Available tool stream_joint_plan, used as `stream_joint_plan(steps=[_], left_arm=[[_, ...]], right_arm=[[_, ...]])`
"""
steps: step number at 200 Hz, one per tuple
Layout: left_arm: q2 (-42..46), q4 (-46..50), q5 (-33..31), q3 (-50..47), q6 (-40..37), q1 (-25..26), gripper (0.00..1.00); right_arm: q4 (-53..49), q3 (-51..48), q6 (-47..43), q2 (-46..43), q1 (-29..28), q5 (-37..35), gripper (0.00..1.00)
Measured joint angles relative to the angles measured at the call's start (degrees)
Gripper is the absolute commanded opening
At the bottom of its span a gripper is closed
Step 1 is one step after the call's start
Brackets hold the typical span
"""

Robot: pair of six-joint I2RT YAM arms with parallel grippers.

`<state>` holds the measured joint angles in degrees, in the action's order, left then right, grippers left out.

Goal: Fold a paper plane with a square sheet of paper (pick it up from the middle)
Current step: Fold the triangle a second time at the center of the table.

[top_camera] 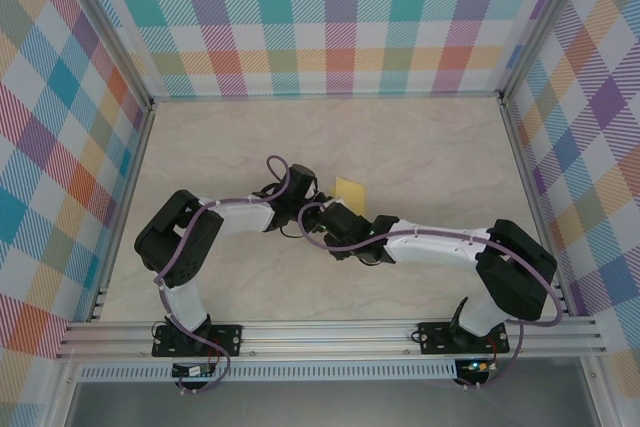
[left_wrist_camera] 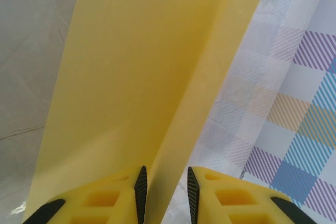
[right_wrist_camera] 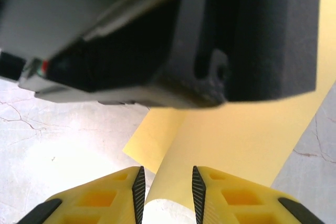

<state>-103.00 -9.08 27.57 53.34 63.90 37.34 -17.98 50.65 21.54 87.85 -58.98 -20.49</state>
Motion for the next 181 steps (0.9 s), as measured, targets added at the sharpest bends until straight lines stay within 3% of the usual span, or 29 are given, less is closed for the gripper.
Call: stream_joint_plan(steps=[29, 59, 122, 181], left_arm=[[0.2, -0.1, 0.0, 0.0, 0.3, 0.0, 0.28], [0.5, -0.1, 0.0, 0.0, 0.8, 0.0, 0.28], [0.5, -0.1, 0.1, 0.0, 0.9, 0.0, 0.28], [0.5, 0.0, 0.1, 0.0, 0.9, 0.0, 0.28]], right_arm=[[2.6, -3.4, 1.4, -3.7, 0.2, 0.9, 0.58], [8.8, -9.2, 3.0, -9.5, 1.9, 3.1, 0.64], [12.9, -12.7, 1.7, -11.5, 3.9, 9.3, 0.67], [15.9, -12.7, 0.2, -7.6, 3.4, 9.4, 0.62]])
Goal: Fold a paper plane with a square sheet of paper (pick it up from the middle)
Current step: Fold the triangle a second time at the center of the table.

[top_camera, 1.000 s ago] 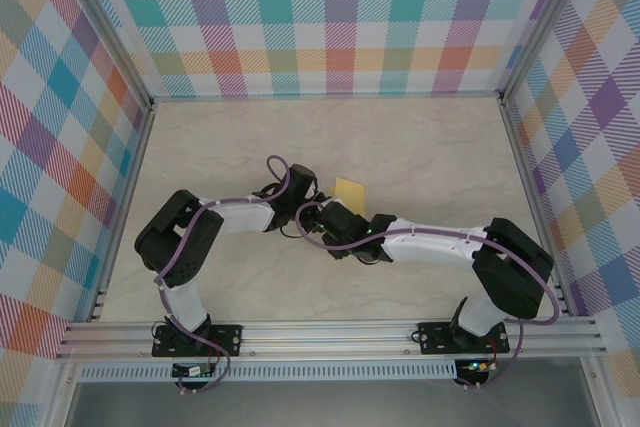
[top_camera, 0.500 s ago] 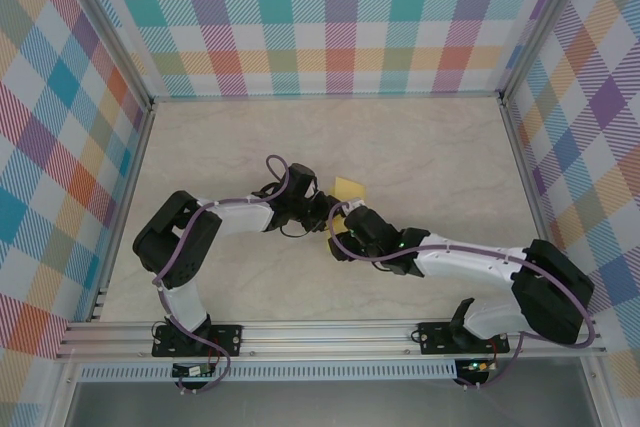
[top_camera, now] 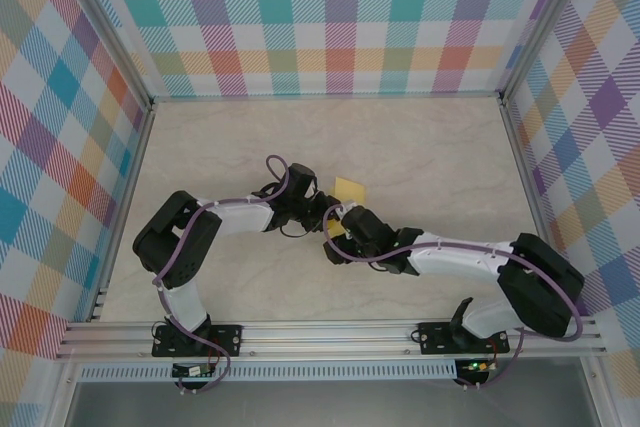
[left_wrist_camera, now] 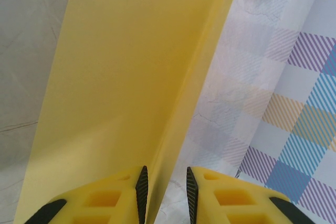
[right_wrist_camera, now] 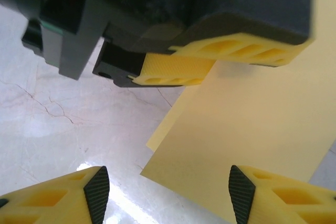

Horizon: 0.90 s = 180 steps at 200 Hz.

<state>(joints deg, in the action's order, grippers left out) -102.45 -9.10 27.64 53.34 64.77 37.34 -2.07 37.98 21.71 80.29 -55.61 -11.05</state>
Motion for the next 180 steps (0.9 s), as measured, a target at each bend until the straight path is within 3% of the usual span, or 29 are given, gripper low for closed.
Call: stream_joint_plan(steps=[58, 99, 141, 180], left_arm=[[0.0, 0.1, 0.0, 0.0, 0.0, 0.0, 0.28], [0.0, 0.1, 0.2, 0.0, 0.0, 0.0, 0.28], [0.3, 0.2, 0.4, 0.0, 0.0, 0.0, 0.29], [1.2, 1.3, 0.0, 0.0, 0.0, 0.0, 0.45]], right_arm=[[1.3, 0.1, -0.4, 3.7, -1.1, -2.0, 0.52], [1.1, 0.5, -0.9, 3.7, -1.1, -5.2, 0.31], [0.4, 1.0, -1.5, 3.5, -1.1, -7.2, 0.16], [-1.2, 1.0, -1.2, 1.8, -0.8, -7.0, 0.05]])
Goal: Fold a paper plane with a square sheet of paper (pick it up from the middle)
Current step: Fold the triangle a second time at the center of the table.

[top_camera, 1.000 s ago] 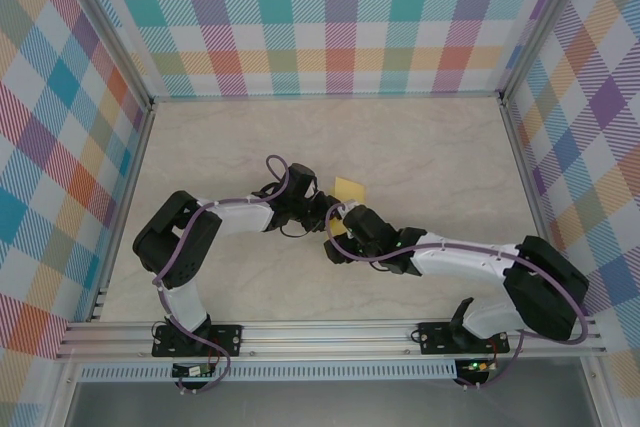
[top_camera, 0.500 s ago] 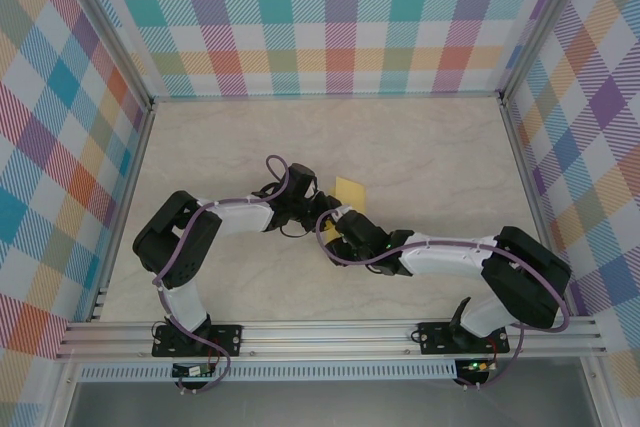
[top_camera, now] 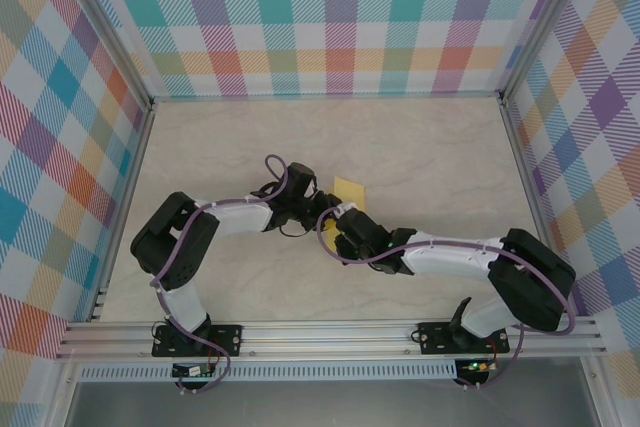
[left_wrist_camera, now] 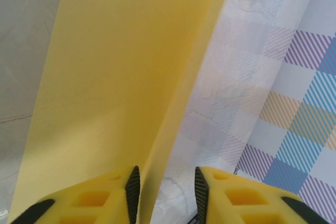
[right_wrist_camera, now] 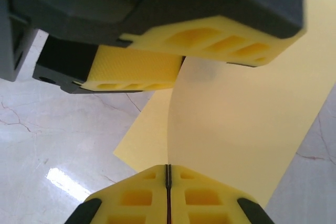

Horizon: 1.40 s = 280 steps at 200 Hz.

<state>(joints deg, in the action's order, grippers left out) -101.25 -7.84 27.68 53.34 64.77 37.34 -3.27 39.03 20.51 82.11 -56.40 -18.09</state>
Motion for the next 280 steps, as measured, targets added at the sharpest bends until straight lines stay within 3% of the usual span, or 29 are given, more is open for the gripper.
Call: stream_joint_plan(steps=[23, 57, 90, 125, 169, 280], left_arm=[[2.7, 4.3, -2.6, 0.0, -1.6, 0.0, 0.59], [10.2, 14.3, -10.4, 0.2, -3.9, 0.5, 0.62], [13.5, 20.0, -15.5, 0.2, -5.4, 1.7, 0.46], [9.3, 22.9, -15.8, 1.4, -7.8, 5.3, 0.30], [1.8, 26.0, -16.4, 5.6, -9.6, 8.6, 0.25], [-3.2, 26.7, -16.6, 7.6, -10.4, 8.7, 0.19]], right_arm=[[-0.8, 0.0, 0.0, -1.1, 1.7, 1.9, 0.05], [-0.5, -0.2, 1.2, -3.6, 8.0, 10.2, 0.06], [0.7, -0.5, 1.9, -4.8, 15.6, 22.3, 0.06], [0.7, -0.5, 2.6, -4.8, 18.9, 29.8, 0.07], [-0.6, -0.5, 2.6, -4.8, 19.6, 31.7, 0.08], [-2.4, -0.5, 3.0, -4.1, 19.6, 31.0, 0.09]])
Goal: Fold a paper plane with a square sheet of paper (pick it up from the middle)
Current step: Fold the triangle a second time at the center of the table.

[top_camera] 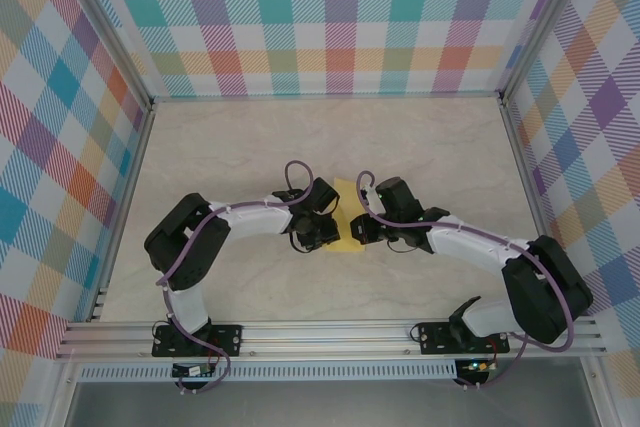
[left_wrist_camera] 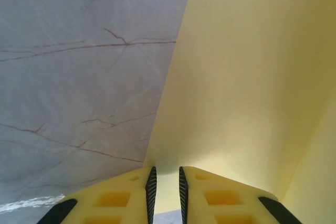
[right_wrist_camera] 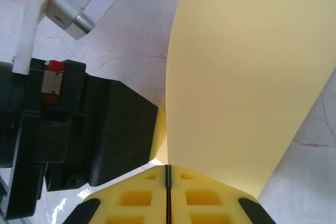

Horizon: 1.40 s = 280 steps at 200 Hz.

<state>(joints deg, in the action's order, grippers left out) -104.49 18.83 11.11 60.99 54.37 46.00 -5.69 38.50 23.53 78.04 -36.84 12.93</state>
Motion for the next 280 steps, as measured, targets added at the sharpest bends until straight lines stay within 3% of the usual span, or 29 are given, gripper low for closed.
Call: stream_joint_plan(steps=[40, 134, 280], left_arm=[[0.0, 3.8, -4.1, 1.2, -0.7, 0.1, 0.18], [2.2, 12.4, -12.5, 1.3, -3.0, -0.3, 0.20], [7.5, 7.3, -8.9, 0.2, -2.3, -0.4, 0.23]], right_arm=[[0.2, 0.0, 0.9, 0.9, 0.0, 0.6, 0.09], [3.5, 4.5, 2.6, 8.6, -0.5, 9.2, 0.09], [3.1, 6.3, 1.4, 12.2, 1.6, 13.8, 0.15]])
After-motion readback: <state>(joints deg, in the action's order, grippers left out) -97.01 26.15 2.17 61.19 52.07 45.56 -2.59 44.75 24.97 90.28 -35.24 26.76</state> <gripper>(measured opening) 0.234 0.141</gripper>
